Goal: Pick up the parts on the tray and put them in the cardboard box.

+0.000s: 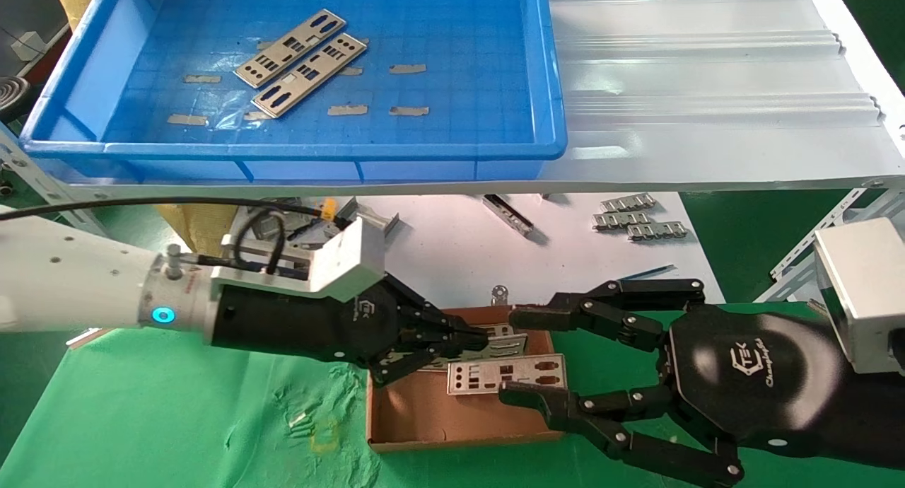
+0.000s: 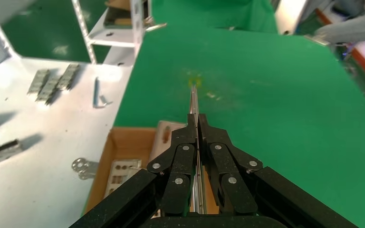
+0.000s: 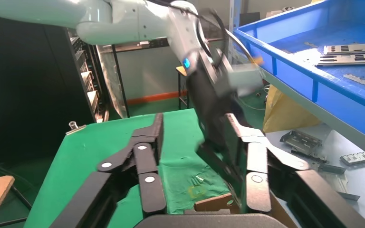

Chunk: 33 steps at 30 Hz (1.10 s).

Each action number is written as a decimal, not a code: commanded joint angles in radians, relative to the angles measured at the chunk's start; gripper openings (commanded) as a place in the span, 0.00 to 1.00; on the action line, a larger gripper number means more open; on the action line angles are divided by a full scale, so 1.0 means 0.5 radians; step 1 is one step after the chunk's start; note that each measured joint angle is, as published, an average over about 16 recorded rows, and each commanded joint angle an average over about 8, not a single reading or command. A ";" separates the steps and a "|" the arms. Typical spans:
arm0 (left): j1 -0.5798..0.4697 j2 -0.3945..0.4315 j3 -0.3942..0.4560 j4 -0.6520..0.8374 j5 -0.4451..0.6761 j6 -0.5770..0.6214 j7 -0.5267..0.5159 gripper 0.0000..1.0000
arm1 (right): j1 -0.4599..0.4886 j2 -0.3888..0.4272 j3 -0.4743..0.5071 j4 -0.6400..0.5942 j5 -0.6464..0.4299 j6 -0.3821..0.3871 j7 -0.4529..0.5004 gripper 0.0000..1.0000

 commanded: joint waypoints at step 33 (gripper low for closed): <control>-0.043 0.526 0.089 1.052 0.156 -0.169 0.591 1.00 | 0.000 0.000 -0.001 0.000 0.000 0.000 0.000 1.00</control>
